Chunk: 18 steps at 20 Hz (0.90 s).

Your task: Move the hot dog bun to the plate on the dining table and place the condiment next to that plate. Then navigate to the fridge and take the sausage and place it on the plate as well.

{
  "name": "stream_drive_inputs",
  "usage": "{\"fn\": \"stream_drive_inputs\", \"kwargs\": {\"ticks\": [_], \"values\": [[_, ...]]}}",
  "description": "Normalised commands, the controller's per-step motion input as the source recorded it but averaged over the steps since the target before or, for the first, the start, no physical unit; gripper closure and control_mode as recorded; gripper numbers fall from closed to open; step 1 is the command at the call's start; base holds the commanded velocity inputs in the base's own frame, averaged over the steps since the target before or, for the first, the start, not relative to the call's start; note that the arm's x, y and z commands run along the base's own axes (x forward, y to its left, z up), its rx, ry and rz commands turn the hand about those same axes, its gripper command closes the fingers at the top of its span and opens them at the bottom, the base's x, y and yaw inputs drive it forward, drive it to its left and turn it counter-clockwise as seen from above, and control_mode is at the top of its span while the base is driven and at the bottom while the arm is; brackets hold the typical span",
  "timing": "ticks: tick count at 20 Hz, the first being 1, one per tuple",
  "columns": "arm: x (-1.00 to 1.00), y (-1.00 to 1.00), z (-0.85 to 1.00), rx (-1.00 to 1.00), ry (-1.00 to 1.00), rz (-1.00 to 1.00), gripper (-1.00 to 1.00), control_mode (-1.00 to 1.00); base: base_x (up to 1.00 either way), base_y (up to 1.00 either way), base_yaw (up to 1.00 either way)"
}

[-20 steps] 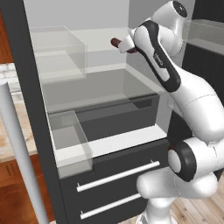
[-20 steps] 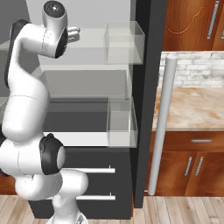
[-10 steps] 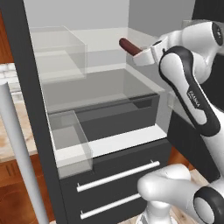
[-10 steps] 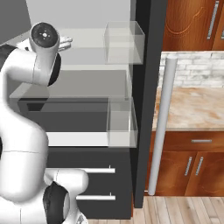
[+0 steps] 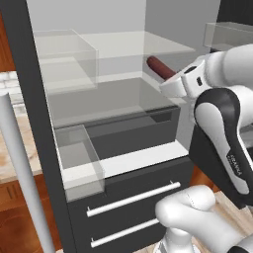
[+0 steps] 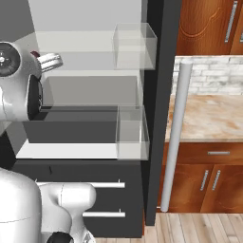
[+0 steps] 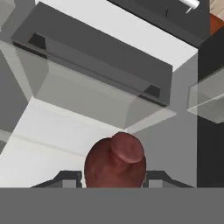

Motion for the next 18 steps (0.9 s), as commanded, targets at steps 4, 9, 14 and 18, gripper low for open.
{"fn": "stream_drive_inputs", "kwargs": {"ticks": [4, 9, 14, 18], "values": [[-0.65, 0.0, 0.0, -0.06, 0.05, -0.09, 1.0, -1.0, 0.0, 0.0, 0.0], [-0.45, 0.0, -0.01, -0.01, 0.01, 0.0, 1.0, 1.0, -0.39, 0.0, 0.0], [0.0, 0.0, 0.0, 0.0, 0.0, 0.0, 1.0, 1.0, -1.0, 0.0, -0.08], [0.0, 0.0, 0.0, 0.0, 0.0, 0.0, 1.0, 1.0, -0.99, 0.0, -0.33]]}}
